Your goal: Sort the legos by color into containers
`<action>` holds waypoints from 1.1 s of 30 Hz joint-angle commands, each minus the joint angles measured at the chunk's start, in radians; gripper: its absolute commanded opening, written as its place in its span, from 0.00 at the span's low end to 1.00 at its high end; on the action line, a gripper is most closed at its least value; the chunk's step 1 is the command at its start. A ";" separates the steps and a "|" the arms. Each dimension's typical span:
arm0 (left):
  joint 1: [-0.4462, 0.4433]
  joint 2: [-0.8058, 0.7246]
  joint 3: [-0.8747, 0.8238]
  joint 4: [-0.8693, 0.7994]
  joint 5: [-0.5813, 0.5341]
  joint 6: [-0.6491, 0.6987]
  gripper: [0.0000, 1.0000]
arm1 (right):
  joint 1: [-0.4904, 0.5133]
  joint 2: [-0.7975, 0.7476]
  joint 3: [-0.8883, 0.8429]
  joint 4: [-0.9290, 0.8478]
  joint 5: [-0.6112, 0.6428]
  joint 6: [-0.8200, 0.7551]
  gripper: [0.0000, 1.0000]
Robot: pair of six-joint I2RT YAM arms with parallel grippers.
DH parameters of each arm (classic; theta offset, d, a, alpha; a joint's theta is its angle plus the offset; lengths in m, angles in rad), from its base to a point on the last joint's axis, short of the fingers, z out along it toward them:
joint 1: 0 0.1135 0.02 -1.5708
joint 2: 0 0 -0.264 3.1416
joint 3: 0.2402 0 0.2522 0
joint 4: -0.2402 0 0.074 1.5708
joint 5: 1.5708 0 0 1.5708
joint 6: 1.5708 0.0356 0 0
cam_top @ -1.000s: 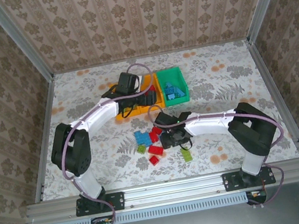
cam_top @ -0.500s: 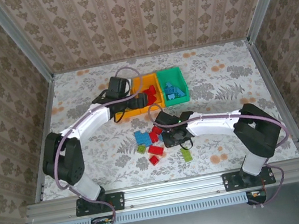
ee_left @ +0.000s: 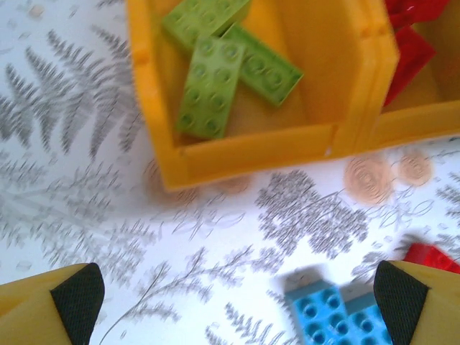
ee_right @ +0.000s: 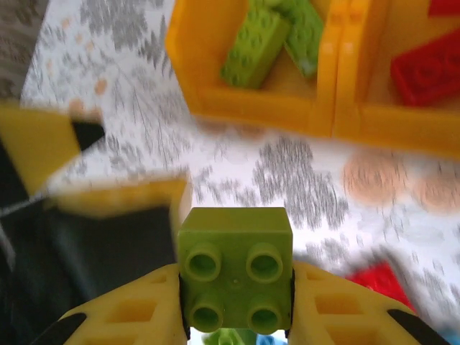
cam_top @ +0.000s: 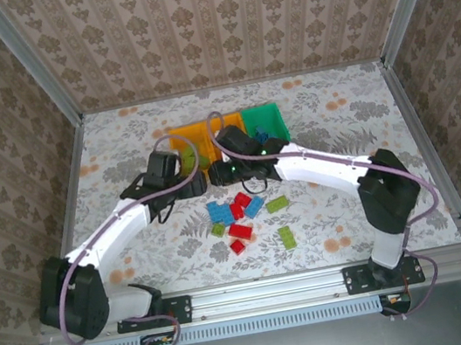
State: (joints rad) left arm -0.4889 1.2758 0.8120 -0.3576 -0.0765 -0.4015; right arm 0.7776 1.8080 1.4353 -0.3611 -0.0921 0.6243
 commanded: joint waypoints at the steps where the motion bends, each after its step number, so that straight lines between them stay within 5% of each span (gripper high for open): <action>1: 0.011 -0.078 -0.059 -0.047 -0.055 -0.050 1.00 | -0.039 0.103 0.110 0.034 -0.081 0.010 0.29; 9: -0.012 -0.216 -0.180 -0.076 -0.007 -0.044 1.00 | -0.089 0.312 0.333 0.047 -0.157 0.079 0.30; 19: -0.279 -0.272 -0.275 -0.060 -0.075 -0.037 1.00 | -0.098 0.485 0.547 -0.056 -0.141 0.102 0.42; 24: -0.351 -0.267 -0.299 -0.042 -0.053 -0.071 0.97 | -0.104 0.498 0.554 -0.048 -0.140 0.114 0.61; 33: -0.433 -0.178 -0.310 0.022 -0.040 -0.099 0.93 | -0.106 0.400 0.497 -0.044 -0.141 0.093 0.71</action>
State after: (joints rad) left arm -0.9085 1.0771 0.5156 -0.3717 -0.1192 -0.4789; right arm 0.6777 2.2795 1.9606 -0.3752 -0.2291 0.7322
